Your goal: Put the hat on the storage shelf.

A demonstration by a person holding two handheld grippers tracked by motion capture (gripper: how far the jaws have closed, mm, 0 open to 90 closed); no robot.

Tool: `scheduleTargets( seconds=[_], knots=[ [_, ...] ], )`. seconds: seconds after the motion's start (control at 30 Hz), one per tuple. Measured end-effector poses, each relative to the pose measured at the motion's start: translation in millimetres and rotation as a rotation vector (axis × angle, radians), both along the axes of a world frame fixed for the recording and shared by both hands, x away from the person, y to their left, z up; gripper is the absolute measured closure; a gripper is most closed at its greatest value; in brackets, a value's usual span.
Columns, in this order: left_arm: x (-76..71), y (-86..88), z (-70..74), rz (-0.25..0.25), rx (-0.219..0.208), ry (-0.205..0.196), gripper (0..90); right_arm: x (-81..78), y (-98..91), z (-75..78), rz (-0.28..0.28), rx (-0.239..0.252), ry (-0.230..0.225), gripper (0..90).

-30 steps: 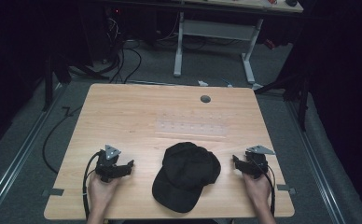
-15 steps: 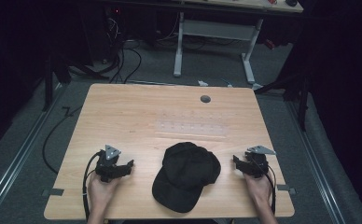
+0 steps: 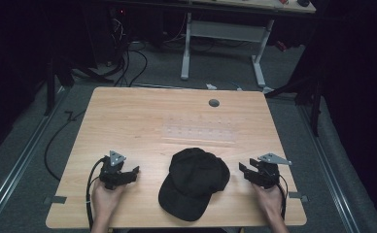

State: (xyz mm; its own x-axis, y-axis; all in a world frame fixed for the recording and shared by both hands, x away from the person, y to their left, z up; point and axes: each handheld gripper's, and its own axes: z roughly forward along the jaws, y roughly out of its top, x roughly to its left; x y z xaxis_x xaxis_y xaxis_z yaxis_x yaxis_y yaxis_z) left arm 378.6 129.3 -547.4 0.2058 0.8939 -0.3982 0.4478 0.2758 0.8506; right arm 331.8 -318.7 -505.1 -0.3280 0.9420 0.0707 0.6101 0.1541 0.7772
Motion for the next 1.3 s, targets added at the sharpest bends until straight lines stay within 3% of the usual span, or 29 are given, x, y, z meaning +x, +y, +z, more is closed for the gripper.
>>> scheduleTargets(
  seconds=[0.47,0.63,0.93,1.3],
  knots=[
    [0.0,0.0,0.1,0.0,0.001,0.002,24.9,-4.1,17.9,14.2,0.105,0.053,-0.008,45.3],
    [-0.1,-0.1,0.1,0.001,0.0,0.002,24.9,-1.6,25.7,14.6,0.133,0.054,0.009,46.0],
    [0.0,-0.1,0.1,0.001,0.001,0.002,24.9,5.1,38.3,15.3,0.159,0.056,0.028,46.2],
    [0.0,-0.1,0.1,0.002,0.0,0.002,25.0,15.8,45.7,4.9,0.167,0.06,0.065,45.3]
  ],
)
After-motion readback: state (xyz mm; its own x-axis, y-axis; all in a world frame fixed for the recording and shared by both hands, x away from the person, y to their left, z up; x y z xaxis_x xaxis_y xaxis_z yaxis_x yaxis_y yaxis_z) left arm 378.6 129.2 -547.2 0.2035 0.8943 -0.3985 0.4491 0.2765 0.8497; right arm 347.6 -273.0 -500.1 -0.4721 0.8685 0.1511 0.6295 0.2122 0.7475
